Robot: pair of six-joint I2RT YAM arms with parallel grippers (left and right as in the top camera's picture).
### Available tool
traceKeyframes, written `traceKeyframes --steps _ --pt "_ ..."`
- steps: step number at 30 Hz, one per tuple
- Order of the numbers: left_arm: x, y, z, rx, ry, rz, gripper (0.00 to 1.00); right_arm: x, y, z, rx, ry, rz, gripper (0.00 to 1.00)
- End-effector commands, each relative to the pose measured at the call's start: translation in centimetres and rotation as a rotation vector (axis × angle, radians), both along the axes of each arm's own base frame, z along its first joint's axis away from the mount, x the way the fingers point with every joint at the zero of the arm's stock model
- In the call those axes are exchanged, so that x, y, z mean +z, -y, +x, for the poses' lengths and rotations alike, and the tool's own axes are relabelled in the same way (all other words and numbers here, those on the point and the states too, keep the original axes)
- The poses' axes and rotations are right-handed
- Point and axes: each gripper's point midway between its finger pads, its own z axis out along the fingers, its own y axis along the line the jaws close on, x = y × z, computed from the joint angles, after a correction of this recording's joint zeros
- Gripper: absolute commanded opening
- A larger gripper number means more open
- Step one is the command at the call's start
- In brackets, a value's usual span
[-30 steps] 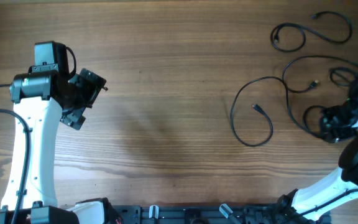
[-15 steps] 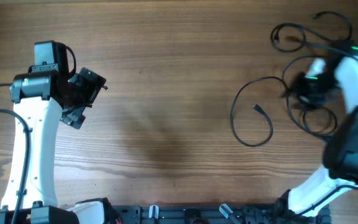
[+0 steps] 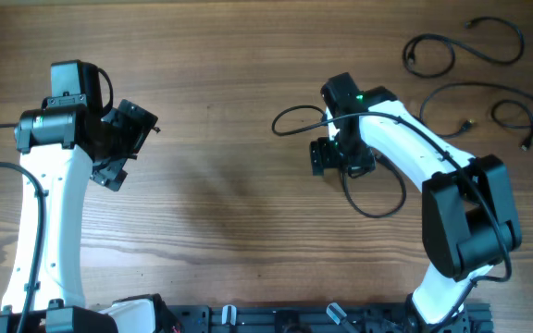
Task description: Untangle cables
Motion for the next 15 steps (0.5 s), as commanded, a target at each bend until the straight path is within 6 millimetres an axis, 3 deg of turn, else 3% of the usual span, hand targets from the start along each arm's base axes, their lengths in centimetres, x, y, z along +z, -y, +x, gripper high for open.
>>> traceKeyframes --steps 1,3,5,7,12,15 --pt "-0.1 -0.1 0.0 0.004 -0.004 -0.002 1.00 -2.0 1.8 -1.3 -0.060 -0.025 -0.088 0.67" --pt "-0.1 -0.1 0.1 0.004 -0.003 -0.002 1.00 -2.9 2.1 -2.3 -0.061 -0.047 -0.094 0.47" --pt "-0.1 -0.1 0.1 0.004 -0.003 -0.002 1.00 -3.2 2.3 -2.7 -0.063 -0.056 -0.098 0.35" --pt "-0.1 -0.1 0.0 0.004 -0.005 -0.002 1.00 -3.1 2.4 -2.8 -0.064 -0.064 -0.103 0.04" --pt "-0.1 -0.1 -0.1 0.004 -0.011 -0.003 1.00 -2.6 4.8 -4.6 -0.146 -0.149 -0.171 0.04" --pt "-0.1 -0.1 -0.1 0.004 -0.011 -0.003 1.00 -1.0 6.9 -5.1 -0.256 -0.176 -0.185 0.04"
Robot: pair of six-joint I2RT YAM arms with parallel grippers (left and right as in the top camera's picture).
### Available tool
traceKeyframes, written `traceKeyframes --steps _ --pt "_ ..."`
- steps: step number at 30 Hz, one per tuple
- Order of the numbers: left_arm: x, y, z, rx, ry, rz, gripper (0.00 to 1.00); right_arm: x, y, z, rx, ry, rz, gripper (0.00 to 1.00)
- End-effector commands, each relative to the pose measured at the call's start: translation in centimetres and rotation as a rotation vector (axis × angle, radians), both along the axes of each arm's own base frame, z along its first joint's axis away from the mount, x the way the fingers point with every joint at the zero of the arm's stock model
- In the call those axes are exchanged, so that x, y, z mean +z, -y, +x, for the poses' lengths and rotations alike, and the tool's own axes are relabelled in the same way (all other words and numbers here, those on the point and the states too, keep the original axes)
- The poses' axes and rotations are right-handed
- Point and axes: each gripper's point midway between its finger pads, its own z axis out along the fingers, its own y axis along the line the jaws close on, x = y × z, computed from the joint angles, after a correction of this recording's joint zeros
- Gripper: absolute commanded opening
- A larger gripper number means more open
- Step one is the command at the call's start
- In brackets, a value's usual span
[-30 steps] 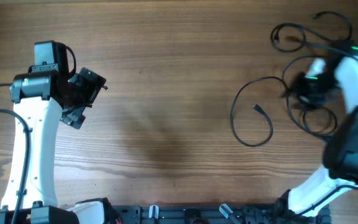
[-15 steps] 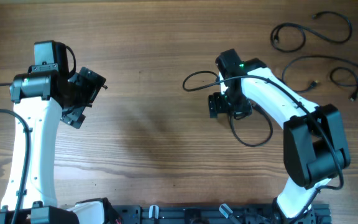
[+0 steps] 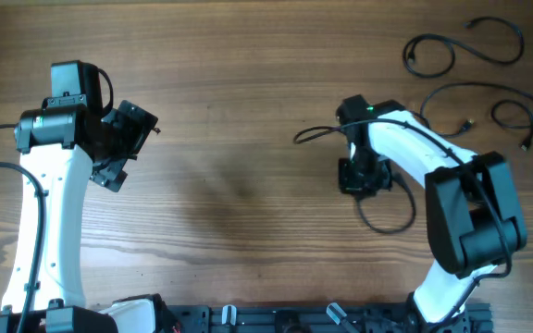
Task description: Untangle cables
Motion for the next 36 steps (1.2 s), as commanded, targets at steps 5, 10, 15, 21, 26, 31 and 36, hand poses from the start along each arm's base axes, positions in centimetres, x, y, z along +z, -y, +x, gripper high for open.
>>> traceKeyframes --steps 5,10,15,21,26,31,36 --pt "-0.1 -0.1 0.0 0.004 -0.004 -0.002 1.00 6.0 5.0 0.4 -0.231 0.128 -0.019 0.04" --pt "-0.1 -0.1 0.0 0.004 -0.005 -0.002 1.00 7.5 5.2 1.0 -0.257 0.194 0.020 0.18" --pt "-0.1 -0.1 -0.1 0.004 -0.011 -0.003 1.00 7.4 13.5 1.3 -0.666 0.211 -0.016 1.00" --pt "0.0 -0.1 0.2 0.004 0.002 -0.001 1.00 4.8 18.4 -2.0 -1.252 0.129 0.024 1.00" --pt "0.0 -0.1 0.2 0.004 0.004 -0.001 1.00 3.1 19.1 -4.2 -1.360 0.093 -0.108 0.98" --pt "0.0 -0.1 0.2 0.005 0.005 -0.001 1.00 -0.7 20.3 -6.3 -1.491 0.147 -0.259 1.00" --pt "0.0 -0.1 0.2 0.005 0.004 -0.001 1.00 -1.2 22.6 -3.0 -1.437 0.336 -0.231 0.93"
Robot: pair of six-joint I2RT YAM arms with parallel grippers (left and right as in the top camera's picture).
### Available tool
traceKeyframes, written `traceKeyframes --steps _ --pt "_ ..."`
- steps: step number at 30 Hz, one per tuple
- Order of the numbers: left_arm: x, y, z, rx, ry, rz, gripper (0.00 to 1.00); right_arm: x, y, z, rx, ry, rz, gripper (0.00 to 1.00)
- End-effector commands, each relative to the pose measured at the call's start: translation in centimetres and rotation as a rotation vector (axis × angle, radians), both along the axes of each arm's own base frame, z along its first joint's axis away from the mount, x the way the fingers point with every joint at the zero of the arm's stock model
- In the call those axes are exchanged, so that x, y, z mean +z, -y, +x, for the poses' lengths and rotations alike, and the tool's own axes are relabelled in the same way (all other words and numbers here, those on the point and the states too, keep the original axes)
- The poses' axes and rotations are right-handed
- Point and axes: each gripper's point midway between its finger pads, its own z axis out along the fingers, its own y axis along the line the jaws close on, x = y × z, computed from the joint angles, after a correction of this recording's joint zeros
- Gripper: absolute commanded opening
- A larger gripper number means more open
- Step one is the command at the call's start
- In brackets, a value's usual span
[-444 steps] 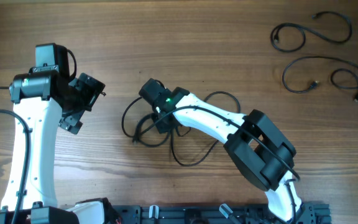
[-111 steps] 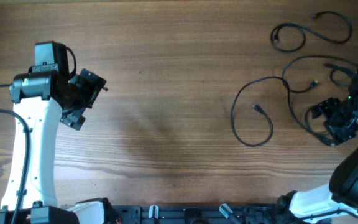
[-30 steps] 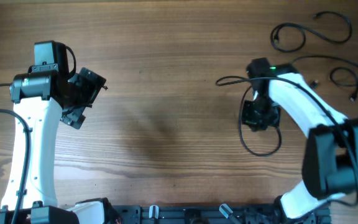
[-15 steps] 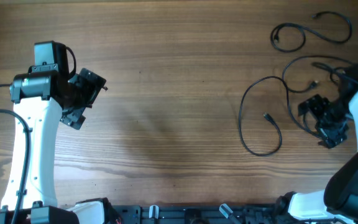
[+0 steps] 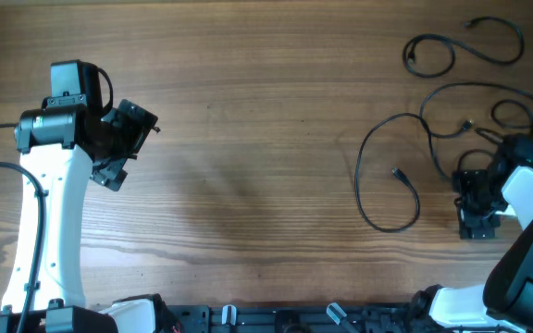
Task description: Untangle cables
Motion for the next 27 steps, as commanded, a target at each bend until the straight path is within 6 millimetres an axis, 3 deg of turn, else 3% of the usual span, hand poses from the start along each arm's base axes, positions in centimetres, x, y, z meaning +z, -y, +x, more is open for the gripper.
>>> traceKeyframes --steps 1,5,10,13,15,19,21,23,24,27 --pt "-0.1 -0.1 0.1 0.004 -0.003 -0.002 1.00 -0.3 1.2 -0.1 0.017 -0.013 -0.071 0.91" --pt "-0.1 -0.1 0.0 0.004 -0.004 -0.002 1.00 0.3 4.1 -1.0 -0.011 -0.067 -0.227 0.92" --pt "-0.1 -0.1 0.0 0.004 -0.004 -0.002 1.00 2.4 7.1 0.3 -0.014 -0.015 -0.250 0.92" --pt "-0.1 -0.1 0.1 0.004 -0.003 -0.002 1.00 4.0 4.8 4.5 0.257 0.145 -0.092 0.88" --pt "-0.1 -0.1 0.1 0.004 -0.003 -0.002 1.00 3.9 3.3 5.0 0.285 0.191 -0.021 0.85" --pt "-0.1 -0.1 0.0 0.004 -0.004 -0.002 1.00 2.0 4.9 4.1 0.213 0.096 -0.074 0.85" --pt "-0.1 -0.1 0.0 0.004 -0.004 -0.002 1.00 0.1 5.4 4.0 0.207 0.059 -0.076 0.84" --pt "-0.1 -0.1 0.0 0.004 -0.007 -0.002 1.00 -0.6 5.9 4.2 0.205 0.049 -0.093 0.75" --pt "-0.1 -0.1 0.0 0.004 -0.008 -0.002 1.00 -0.6 6.5 4.3 0.201 0.046 -0.119 0.49" --pt "-0.1 -0.1 0.0 0.004 -0.006 -0.002 1.00 -0.2 7.6 3.7 0.157 0.022 -0.148 0.12"
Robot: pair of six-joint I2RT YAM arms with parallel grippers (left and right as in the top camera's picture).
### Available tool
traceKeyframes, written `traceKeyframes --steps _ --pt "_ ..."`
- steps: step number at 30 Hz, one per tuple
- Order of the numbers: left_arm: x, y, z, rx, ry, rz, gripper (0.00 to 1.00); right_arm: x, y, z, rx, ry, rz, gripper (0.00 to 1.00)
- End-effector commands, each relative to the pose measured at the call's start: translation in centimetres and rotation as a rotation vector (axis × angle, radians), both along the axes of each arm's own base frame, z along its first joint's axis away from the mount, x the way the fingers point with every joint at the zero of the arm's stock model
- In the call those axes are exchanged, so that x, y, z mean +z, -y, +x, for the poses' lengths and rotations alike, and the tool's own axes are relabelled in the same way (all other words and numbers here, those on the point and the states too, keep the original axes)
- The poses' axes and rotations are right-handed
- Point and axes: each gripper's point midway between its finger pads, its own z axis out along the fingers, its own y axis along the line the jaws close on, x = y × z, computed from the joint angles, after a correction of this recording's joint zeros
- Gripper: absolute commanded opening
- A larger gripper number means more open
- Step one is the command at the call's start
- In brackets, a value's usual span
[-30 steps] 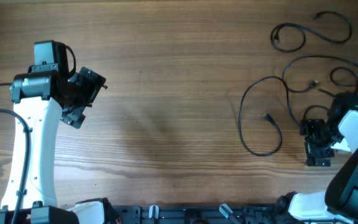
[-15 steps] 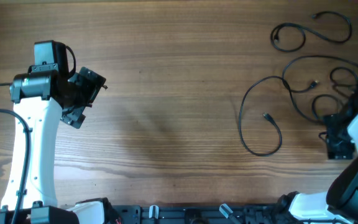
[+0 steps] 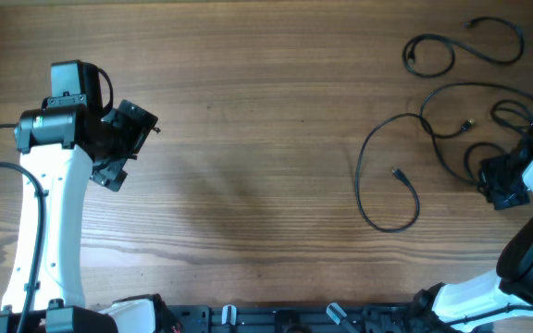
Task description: Untangle cables
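Three black cables lie at the right of the table in the overhead view. One cable (image 3: 452,48) is coiled at the far right corner. A second cable (image 3: 489,92) loops below it. The third cable (image 3: 368,157) makes a big loop toward the middle; its free plug (image 3: 398,173) lies inside the loop, and its other end crosses the second cable and runs into my right gripper (image 3: 505,185). That gripper sits at the right edge, apparently shut on the cable. My left gripper (image 3: 118,139) hangs over the left side, far from every cable; its jaws are not readable.
The left arm (image 3: 49,213) stands along the left edge. The right arm curves up the right edge. A black rail (image 3: 294,319) runs along the near edge. Bare wood fills the middle.
My right gripper moved up and to the right, toward the table edge. The cable end at it shifted too, with a new small bend near the gripper. The left arm stayed put.
My right gripper was at the table's middle with the cable looped around it. It then stood a little further right with the cable following. Then it was near the right edge, the cable spread into a wide loop. Now it sits higher at that edge.
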Motion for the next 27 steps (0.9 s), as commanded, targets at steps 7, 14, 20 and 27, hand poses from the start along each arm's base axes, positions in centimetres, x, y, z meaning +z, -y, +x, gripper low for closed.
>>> traceKeyframes --steps 7,14,20,27 --pt "-0.1 -0.1 0.1 0.004 -0.003 -0.002 1.00 5.6 8.0 0.1 -0.063 -0.055 -0.204 0.04" --pt "0.0 -0.1 0.3 0.004 0.006 -0.001 1.00 10.7 9.1 0.8 0.003 -0.073 -0.241 0.31" --pt "0.0 -0.1 0.3 0.004 0.006 -0.001 1.00 11.7 7.6 -0.4 0.012 -0.084 -0.199 1.00" --pt "0.0 -0.1 0.3 0.004 0.006 -0.001 1.00 22.4 -0.8 -0.4 0.236 0.244 -0.171 1.00"
